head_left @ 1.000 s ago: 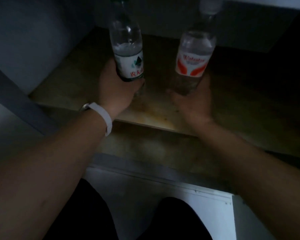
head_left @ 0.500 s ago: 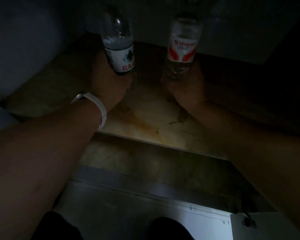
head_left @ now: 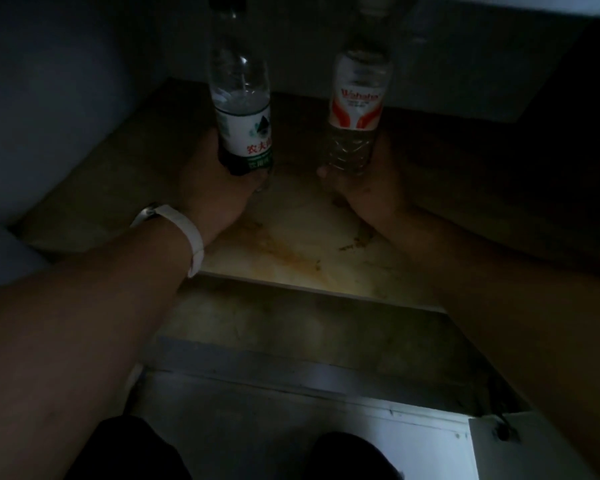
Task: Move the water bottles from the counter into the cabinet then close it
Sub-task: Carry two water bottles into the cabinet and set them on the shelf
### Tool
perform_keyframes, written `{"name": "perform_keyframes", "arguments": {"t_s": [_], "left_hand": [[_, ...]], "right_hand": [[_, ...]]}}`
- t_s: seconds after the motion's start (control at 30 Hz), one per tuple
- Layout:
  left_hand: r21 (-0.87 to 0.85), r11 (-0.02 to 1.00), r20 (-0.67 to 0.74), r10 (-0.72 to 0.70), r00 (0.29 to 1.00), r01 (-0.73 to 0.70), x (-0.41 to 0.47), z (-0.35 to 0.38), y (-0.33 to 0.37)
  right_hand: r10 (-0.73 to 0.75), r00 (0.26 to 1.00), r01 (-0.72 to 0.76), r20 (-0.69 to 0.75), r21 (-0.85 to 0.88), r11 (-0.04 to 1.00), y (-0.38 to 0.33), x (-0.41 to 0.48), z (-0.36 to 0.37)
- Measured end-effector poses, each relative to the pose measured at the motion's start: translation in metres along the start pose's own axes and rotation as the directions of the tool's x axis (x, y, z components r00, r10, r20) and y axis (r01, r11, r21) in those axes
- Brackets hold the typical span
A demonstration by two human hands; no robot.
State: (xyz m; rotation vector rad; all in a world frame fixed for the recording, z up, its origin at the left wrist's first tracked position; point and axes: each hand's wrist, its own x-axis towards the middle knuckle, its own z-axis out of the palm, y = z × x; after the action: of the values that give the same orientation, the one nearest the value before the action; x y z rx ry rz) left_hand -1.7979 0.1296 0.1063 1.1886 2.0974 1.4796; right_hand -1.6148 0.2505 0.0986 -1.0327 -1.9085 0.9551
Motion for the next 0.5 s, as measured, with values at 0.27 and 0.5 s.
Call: {"name": "perform_keyframes", "arguments": {"t_s": [0.27, 0.5], "left_hand": [[0.313, 0.948, 0.300, -0.038, 0.953, -0.061, -0.054, -0.046, 0.016], [0.527, 0.790, 0.335, 0.147, 0.931, -0.315, -0.089, -0.068, 0.036]], "right_hand": [[0.102, 0.995, -0.102, 0.015, -0.024, 0.995, -0.024, -0.039, -0.024], [0.117, 0.992, -0.101, 0.038, -0.301, 0.948, -0.059, -0.105, -0.048]]}}
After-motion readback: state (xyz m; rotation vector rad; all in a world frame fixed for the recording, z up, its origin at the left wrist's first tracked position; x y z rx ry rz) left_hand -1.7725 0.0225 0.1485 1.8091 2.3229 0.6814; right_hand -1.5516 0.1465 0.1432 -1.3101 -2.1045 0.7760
